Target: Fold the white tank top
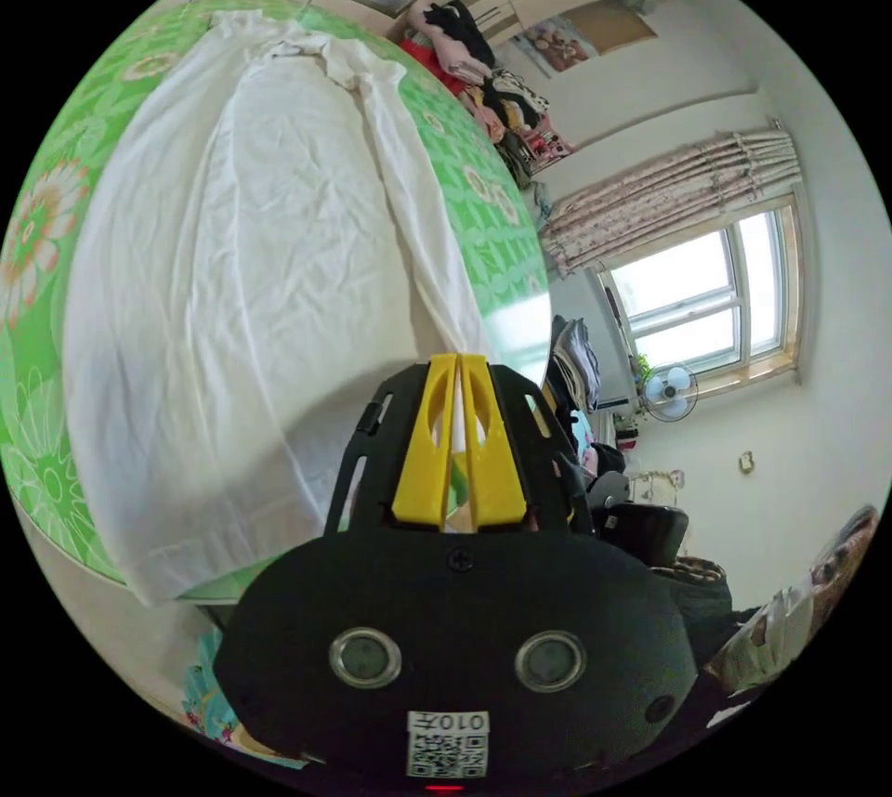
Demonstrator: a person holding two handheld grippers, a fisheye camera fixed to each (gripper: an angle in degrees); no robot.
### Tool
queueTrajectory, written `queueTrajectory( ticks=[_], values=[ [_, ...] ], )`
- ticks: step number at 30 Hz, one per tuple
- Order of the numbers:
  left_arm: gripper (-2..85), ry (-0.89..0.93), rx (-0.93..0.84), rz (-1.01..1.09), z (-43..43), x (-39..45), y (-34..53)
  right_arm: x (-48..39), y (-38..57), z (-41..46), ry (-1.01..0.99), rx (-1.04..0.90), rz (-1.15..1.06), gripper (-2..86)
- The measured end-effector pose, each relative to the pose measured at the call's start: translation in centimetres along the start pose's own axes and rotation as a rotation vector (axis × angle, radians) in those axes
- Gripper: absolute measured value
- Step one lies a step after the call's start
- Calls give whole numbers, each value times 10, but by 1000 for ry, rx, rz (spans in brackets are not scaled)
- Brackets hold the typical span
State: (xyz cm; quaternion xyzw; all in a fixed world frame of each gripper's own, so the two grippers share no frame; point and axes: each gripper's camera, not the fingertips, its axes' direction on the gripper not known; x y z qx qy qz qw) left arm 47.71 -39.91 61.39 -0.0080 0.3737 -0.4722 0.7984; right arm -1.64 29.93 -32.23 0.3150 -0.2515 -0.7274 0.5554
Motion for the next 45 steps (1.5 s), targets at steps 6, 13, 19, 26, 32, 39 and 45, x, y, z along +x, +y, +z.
queueTrajectory(
  ticks=[6, 13, 19, 26, 32, 39, 45],
  values=[
    [-1, -101, 16, 29, -10, 17, -30, 11, 6, 1, -109, -2, -56, 12],
    [-1, 138, -97, -67, -13, -22, 22, 62, 25, -17, -174, 107, 95, 17],
    [-1, 129, -76, -139, -19, -46, 32, 50, 23, -5, -86, 63, 104, 26],
    [-1, 119, -80, -107, -19, -38, 50, 12, 9, 13, 170, 33, 23, 17],
    [-2, 47, -63, 28, -28, -14, 68, 20, 22, 12, 181, 72, 117, 22],
    [-3, -44, 84, 332, -53, 34, 115, 71, 61, -3, -255, 261, 268, 65],
    [-2, -87, 747, 724, -137, 94, 250, 93, 98, -21, -388, 481, 205, 122]
  ],
)
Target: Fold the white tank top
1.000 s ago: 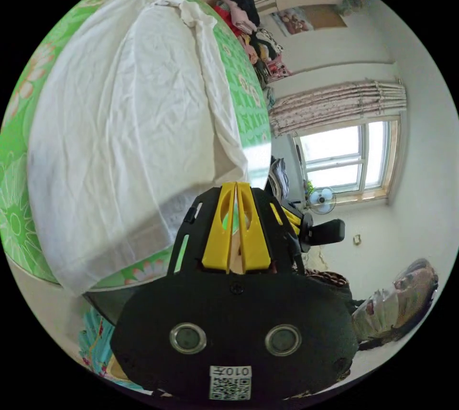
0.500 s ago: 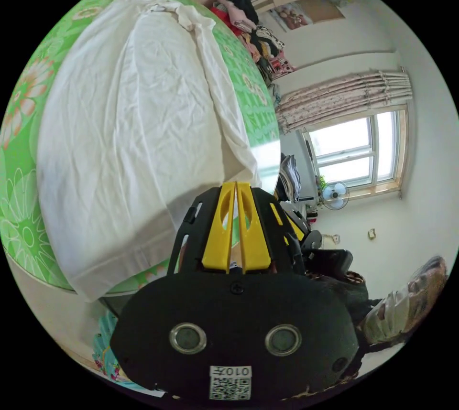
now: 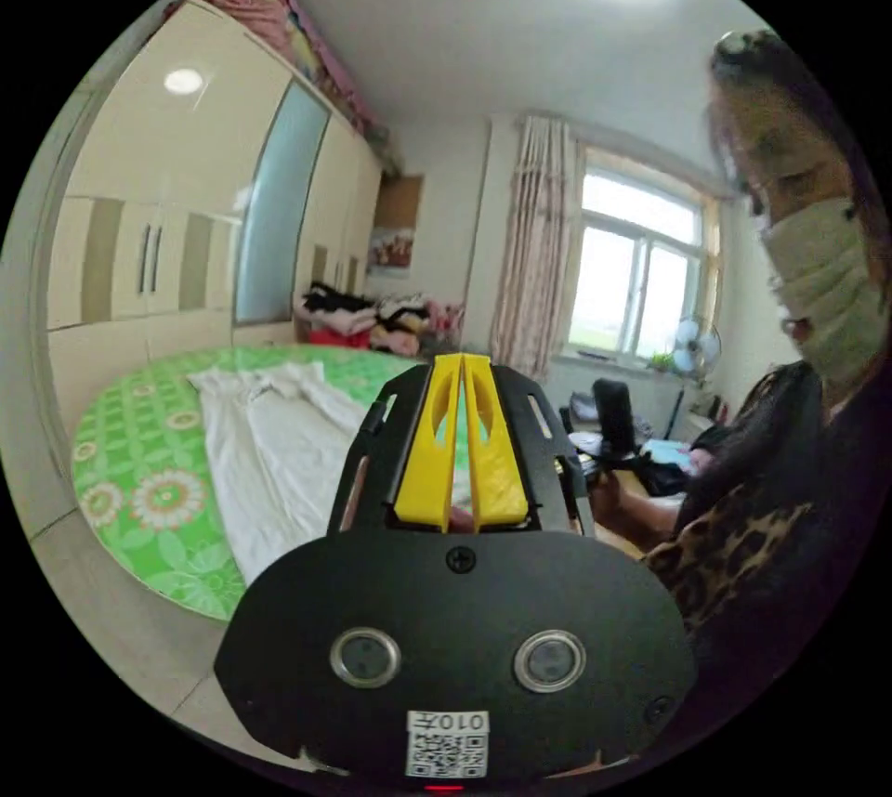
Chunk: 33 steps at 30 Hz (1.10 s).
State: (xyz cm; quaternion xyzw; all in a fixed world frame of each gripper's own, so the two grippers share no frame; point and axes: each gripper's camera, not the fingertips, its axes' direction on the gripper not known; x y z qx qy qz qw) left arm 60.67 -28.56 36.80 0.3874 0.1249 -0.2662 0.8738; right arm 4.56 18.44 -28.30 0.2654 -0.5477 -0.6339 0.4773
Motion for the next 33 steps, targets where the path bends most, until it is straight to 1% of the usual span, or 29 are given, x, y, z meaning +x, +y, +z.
queueTrajectory(
  ticks=[2, 3, 4, 5, 6, 7, 9, 10, 11, 12, 13, 14, 15, 17, 18, 19, 20, 22, 27, 30, 33],
  values=[
    [-1, 267, 173, -71, -16, -8, 14, -3, 1, -5, 42, 49, -18, 114],
    [0, 301, 187, -73, -17, -8, 16, -4, 0, -7, 62, 68, -28, 110],
    [1, 276, 180, -76, -20, -4, 18, -4, 0, -6, 67, 68, -25, 103],
    [3, 189, 174, -55, -24, 4, 18, -3, -1, -4, 73, 63, -11, 99],
    [5, 143, 173, -37, -25, 10, 19, -1, -2, 2, 73, 22, 15, 100],
    [8, 81, 175, -5, -27, 20, 19, 1, -4, 11, 53, -59, 30, 103],
    [21, 180, 171, -53, -24, 18, 21, 2, -6, 28, 39, -155, 38, 112],
    [29, 379, 161, -44, -15, 9, 23, 1, -6, 38, 56, -201, 50, 116],
    [31, 399, 151, -77, -8, 4, 28, 1, -6, 41, 82, -216, 66, 115],
    [30, 320, 129, -96, -6, 4, 30, -1, -7, 46, 153, -234, 86, 113],
    [28, 118, 72, -98, -1, 10, 31, -7, -7, 48, 208, -232, 61, 113],
    [29, 7, 12, -95, 9, 11, 31, -10, -8, 49, 229, -235, 50, 113],
    [35, -23, -36, -117, 18, 8, 30, -15, -10, 52, 273, -246, 38, 115],
    [55, -62, -236, -154, 61, -5, 34, -22, -11, 58, 344, -268, 21, 119],
    [60, -88, -302, -183, 74, -10, 37, -26, -11, 62, 385, -289, 14, 120],
    [65, -103, -403, -203, 95, -17, 44, -29, -11, 65, 413, -310, 1, 121],
    [69, -90, -457, -211, 111, -20, 51, -30, -11, 67, 423, -315, -6, 122],
    [71, -101, -514, -205, 129, -18, 56, -30, -7, 67, 446, -312, 7, 122],
    [72, -112, -586, -174, 164, -17, 56, -15, -2, 60, 338, -282, 108, 122],
    [58, -120, -630, -182, 182, -24, 55, -7, 0, 54, 290, -258, 159, 121],
    [30, -74, -675, -190, 197, -27, 52, -4, 1, 52, 269, -257, 180, 121]
  ],
)
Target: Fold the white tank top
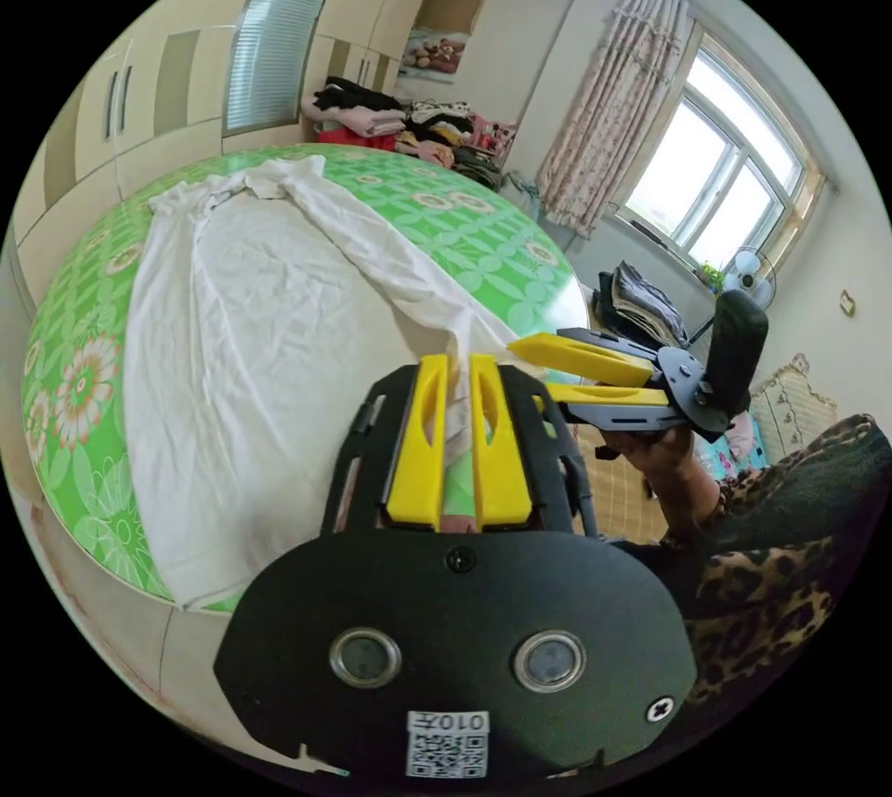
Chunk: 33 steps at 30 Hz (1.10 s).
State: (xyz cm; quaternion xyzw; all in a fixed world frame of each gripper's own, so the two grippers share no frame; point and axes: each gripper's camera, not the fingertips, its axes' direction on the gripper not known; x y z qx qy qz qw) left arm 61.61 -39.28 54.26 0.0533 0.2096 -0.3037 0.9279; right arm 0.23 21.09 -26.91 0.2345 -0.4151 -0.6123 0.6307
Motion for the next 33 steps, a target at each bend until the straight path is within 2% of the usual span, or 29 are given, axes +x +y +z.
queueTrajectory(
  ticks=[4, 6, 10, 13, 16, 19, 22, 27, 29, 33],
  values=[
    [7, -11, -48, -75, -7, -2, -9, -8, 0, -8, -16, 9, -42, 123],
    [4, 52, -42, -159, -12, -12, -10, -14, -1, -11, -17, 8, -66, 129],
    [0, 321, -59, -417, 2, -65, -7, -34, -9, -10, 46, -13, -118, 134],
    [0, 369, -94, -536, 16, -92, -1, -55, -15, -9, 105, -12, -182, 127],
    [0, 354, -99, -548, 20, -98, -1, -72, -27, -7, 132, 7, -225, 95],
    [0, 357, -99, -550, 25, -103, -4, -71, -40, 4, 95, -6, -167, 49],
    [-1, 359, -110, -547, 25, -106, -6, -61, -48, 20, 16, -122, -102, 36],
    [-1, 284, -118, -511, 7, -107, -12, -56, -55, 20, -51, -121, -72, 29],
    [-1, 254, -55, -489, -8, -102, -20, -57, -56, 20, -53, -116, -67, 29],
    [-2, 282, -33, -413, 2, -85, -44, -61, -59, 20, -54, -104, -61, 28]
  ],
)
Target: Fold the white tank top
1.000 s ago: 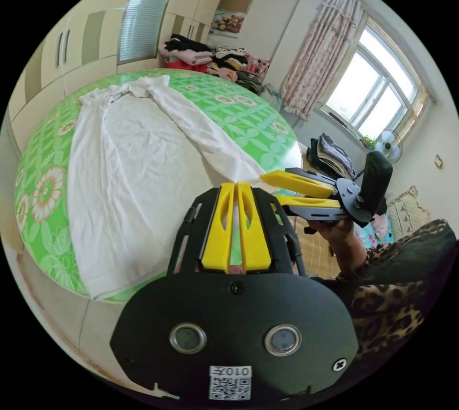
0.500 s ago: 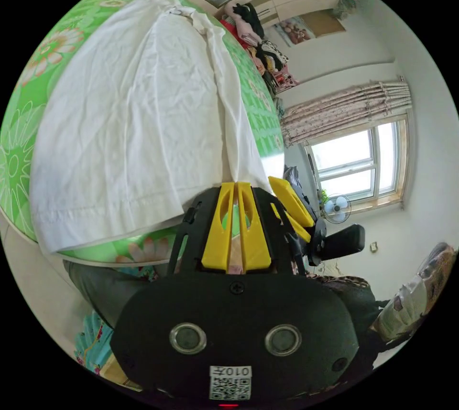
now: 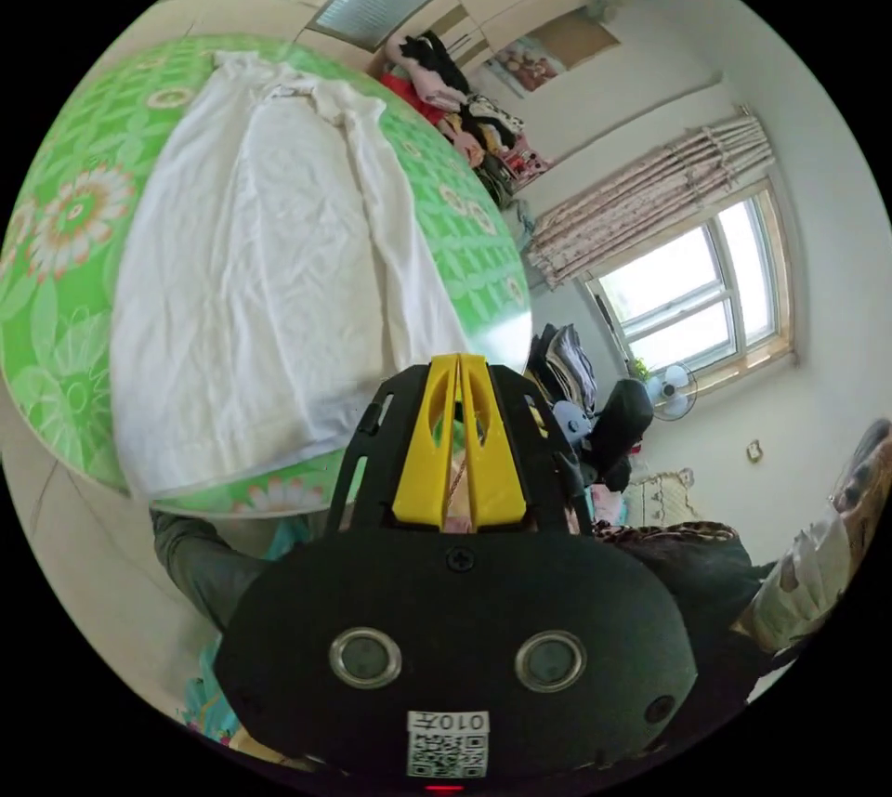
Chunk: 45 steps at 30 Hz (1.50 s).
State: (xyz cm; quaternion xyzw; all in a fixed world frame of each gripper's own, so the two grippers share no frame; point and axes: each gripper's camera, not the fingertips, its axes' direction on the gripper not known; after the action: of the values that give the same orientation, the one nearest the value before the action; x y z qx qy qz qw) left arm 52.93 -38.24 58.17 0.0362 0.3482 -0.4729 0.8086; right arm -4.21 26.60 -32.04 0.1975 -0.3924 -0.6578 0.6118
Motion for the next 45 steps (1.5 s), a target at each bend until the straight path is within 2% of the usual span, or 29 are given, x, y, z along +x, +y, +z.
queueTrajectory(
  ticks=[4, 9, 11, 17, 19, 23, 26, 28, 30, 32, 34, 36, 45],
  values=[
    [-3, -40, -83, -86, 41, -25, -5, -3, -4, -3, -9, -19, -40, 26],
    [-3, 33, -11, -141, 30, -44, 13, 17, -32, -32, 11, 74, -31, 24],
    [-3, 50, -4, -151, 30, -48, 15, 27, -58, -31, -33, 28, -23, 24],
    [-3, 123, 8, -186, 31, -59, 24, 24, -114, 22, 64, -118, -89, 22],
    [-3, 155, 7, -195, 32, -64, 26, 21, -122, 52, 124, -313, -140, 20],
    [-2, 177, -20, -196, 28, -62, 35, 22, -119, 59, 133, -304, -169, 21],
    [-1, 182, -20, -141, 12, -52, 51, 40, -119, 59, 55, -295, -104, 25],
    [-1, 143, 32, -98, -13, -47, 65, 67, -101, 30, -24, -84, 39, 32],
    [0, 27, 121, -64, -46, -44, 81, 91, -78, 14, -119, -30, 133, 41],
    [1, -152, 234, -89, -89, -51, 103, 114, -53, 12, -244, -64, 243, 68],
    [3, -218, 284, -141, -111, -66, 118, 135, -15, 19, -409, -65, 341, 121],
    [5, -205, 290, -183, -121, -82, 127, 144, 6, 29, -481, -90, 407, 135],
    [34, -205, 266, -227, -123, -104, 131, 155, 24, 72, -458, -116, 449, 127]
  ],
)
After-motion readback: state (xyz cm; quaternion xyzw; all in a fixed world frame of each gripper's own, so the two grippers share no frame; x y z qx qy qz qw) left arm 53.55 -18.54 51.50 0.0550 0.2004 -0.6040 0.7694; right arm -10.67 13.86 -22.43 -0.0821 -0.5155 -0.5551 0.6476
